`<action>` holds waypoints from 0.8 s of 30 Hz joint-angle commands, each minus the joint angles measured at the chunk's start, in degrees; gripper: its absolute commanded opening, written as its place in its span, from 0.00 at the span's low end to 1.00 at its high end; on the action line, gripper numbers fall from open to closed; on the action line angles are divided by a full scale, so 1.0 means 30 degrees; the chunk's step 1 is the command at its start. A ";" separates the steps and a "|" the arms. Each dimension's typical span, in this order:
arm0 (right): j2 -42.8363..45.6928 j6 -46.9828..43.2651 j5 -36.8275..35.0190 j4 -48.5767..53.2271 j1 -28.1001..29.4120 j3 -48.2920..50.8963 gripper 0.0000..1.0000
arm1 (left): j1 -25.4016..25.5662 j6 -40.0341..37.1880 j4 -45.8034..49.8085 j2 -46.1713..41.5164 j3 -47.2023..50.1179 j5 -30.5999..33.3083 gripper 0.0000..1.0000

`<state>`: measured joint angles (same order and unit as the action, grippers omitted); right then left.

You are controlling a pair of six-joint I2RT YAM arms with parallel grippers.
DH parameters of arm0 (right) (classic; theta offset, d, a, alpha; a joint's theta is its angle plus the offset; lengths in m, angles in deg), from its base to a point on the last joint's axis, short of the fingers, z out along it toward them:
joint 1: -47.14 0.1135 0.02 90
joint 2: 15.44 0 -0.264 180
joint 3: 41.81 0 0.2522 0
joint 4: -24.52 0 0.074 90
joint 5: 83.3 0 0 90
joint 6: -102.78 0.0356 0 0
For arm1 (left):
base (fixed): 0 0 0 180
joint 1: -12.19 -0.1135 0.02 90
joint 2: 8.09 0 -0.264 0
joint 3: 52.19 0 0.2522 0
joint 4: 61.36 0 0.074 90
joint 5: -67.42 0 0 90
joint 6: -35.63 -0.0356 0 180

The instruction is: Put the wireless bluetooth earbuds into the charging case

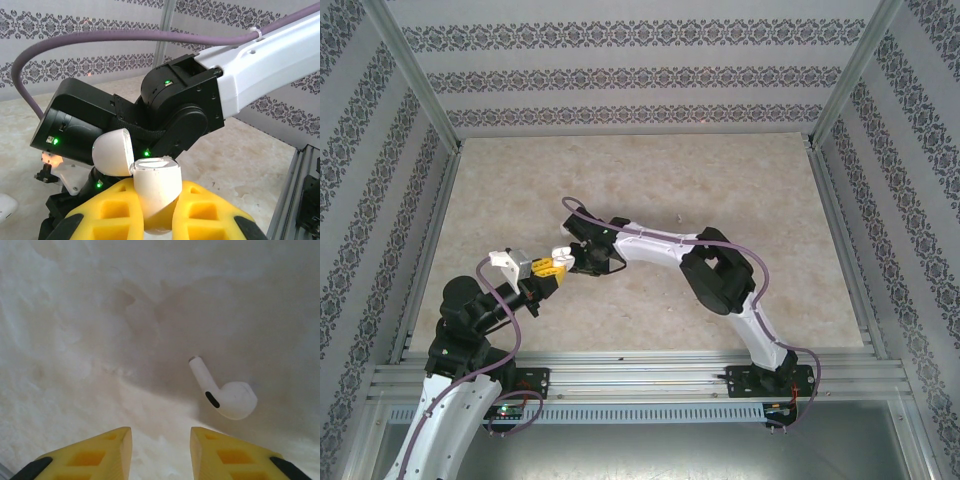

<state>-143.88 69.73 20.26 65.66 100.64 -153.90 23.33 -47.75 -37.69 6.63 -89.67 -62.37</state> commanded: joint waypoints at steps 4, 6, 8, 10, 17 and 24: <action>-0.0413 0.0259 0.0184 0.0030 -0.0501 0.0082 0.37 | -0.0171 -0.0335 0.0291 -0.0278 0.0145 0.0212 0.00; -0.0536 0.0236 0.0186 0.0168 -0.0626 -0.0050 0.38 | -0.0168 -0.0373 0.0271 -0.0278 0.0145 0.0225 0.00; -0.0695 0.0127 0.0218 0.0310 -0.0747 -0.0182 0.38 | -0.0168 -0.0388 0.0270 -0.0294 0.0175 0.0248 0.00; -0.0768 0.0006 0.0141 0.0464 -0.0837 -0.0297 0.38 | -0.0168 -0.0417 0.0248 -0.0289 0.0203 0.0256 0.00; -0.1036 -0.0625 -0.0168 0.1272 -0.1019 -0.0937 0.38 | -0.0175 -0.0417 0.0263 -0.0292 0.0233 0.0292 0.00; -0.1880 -0.2017 -0.0659 0.3653 -0.0993 -0.2616 0.37 | -0.0153 -0.0417 0.0270 -0.0285 0.0233 0.0274 0.00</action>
<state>-147.67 66.76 20.33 71.45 97.90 -159.18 23.33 -47.99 -37.52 6.63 -89.30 -61.49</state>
